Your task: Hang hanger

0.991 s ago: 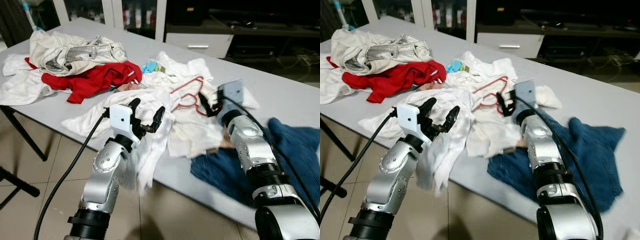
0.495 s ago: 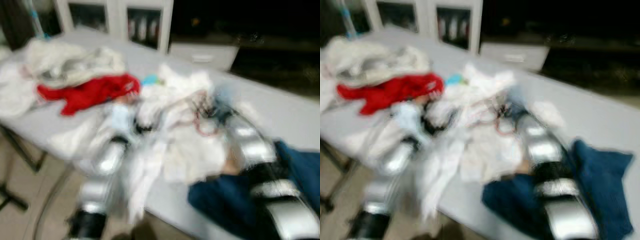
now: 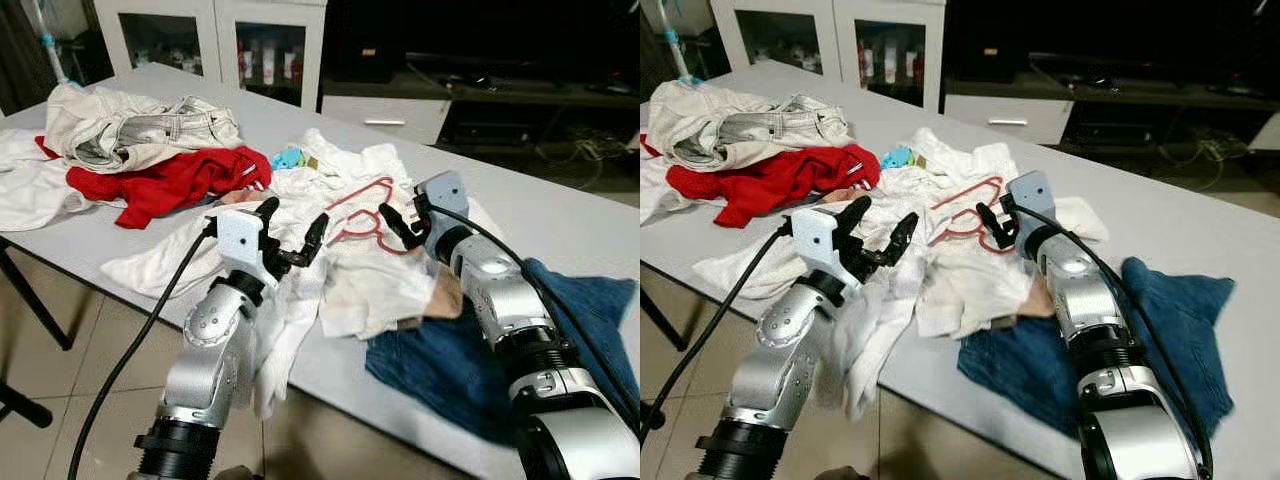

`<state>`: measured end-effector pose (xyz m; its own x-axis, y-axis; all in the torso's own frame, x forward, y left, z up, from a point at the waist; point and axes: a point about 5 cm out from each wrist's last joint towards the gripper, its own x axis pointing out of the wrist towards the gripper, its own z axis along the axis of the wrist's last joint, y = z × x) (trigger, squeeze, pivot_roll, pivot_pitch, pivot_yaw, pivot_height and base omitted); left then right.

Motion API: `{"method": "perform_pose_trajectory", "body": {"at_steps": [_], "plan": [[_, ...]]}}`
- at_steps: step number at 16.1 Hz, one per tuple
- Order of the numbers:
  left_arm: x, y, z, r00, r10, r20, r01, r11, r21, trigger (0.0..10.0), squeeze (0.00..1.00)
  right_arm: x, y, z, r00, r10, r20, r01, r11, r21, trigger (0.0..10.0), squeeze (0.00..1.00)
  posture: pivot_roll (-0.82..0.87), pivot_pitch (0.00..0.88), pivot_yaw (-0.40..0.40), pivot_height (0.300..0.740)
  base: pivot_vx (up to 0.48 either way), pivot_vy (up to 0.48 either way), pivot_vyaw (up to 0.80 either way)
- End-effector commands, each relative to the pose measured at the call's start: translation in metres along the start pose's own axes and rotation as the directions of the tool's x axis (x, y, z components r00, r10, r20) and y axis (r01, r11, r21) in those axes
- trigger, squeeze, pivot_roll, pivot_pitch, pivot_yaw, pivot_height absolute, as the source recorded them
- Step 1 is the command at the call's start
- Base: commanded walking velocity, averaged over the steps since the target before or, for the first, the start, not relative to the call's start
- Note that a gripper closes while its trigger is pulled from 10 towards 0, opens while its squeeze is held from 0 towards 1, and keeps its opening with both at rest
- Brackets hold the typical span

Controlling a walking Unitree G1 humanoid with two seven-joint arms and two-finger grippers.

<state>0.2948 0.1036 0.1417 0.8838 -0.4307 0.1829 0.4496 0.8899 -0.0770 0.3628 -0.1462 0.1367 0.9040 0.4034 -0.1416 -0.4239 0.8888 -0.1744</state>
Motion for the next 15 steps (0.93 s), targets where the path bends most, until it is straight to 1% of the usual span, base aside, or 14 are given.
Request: {"method": "perform_pose_trajectory", "body": {"at_steps": [1,4,6,8,12,14,15], "plan": [[0.001,-0.004,0.001,1.000,-0.015,0.003,0.015,1.000,0.002,10.0,0.00,0.000,0.000,0.003,1.000,0.023,-0.001,-0.023,1.000,-0.006,10.0,0.00,0.02,0.000,-0.069,0.740,0.000,0.000,0.00],[0.000,-0.004,0.001,1.000,-0.015,0.001,0.015,1.000,0.002,10.0,0.00,-0.001,0.006,0.002,0.993,0.116,-0.026,-0.116,0.993,-0.027,10.0,0.00,0.03,0.000,-0.071,0.740,0.000,0.000,0.00],[0.000,-0.004,0.001,1.000,-0.013,0.000,0.013,1.000,0.002,10.0,0.00,-0.002,0.011,-0.003,0.981,0.182,-0.073,-0.186,0.981,-0.059,10.0,0.00,0.03,0.000,-0.072,0.740,0.000,0.000,0.00],[0.000,-0.004,0.000,1.000,-0.012,0.000,0.012,1.000,0.002,10.0,0.00,-0.003,0.015,-0.006,0.972,0.213,-0.096,-0.220,0.973,-0.067,10.0,0.00,0.03,0.000,-0.072,0.740,0.000,0.000,0.00],[-0.001,-0.004,0.000,1.000,-0.010,-0.003,0.010,1.000,0.002,10.0,0.00,-0.001,0.018,-0.006,0.971,0.218,-0.101,-0.226,0.972,-0.071,10.0,0.00,0.03,0.000,-0.072,0.740,0.000,0.000,0.00],[-0.001,-0.004,0.000,1.000,-0.009,-0.003,0.009,1.000,0.002,10.0,0.00,0.002,0.011,-0.003,0.987,0.129,-0.092,-0.139,0.985,-0.102,10.0,0.00,0.03,0.000,-0.071,0.740,0.000,0.000,0.00],[-0.001,-0.004,0.000,1.000,-0.009,-0.003,0.009,1.000,0.003,10.0,0.00,0.003,0.009,-0.003,0.990,0.108,-0.092,-0.118,0.988,-0.105,10.0,0.00,0.03,0.000,-0.071,0.740,0.000,0.000,0.00]]}}
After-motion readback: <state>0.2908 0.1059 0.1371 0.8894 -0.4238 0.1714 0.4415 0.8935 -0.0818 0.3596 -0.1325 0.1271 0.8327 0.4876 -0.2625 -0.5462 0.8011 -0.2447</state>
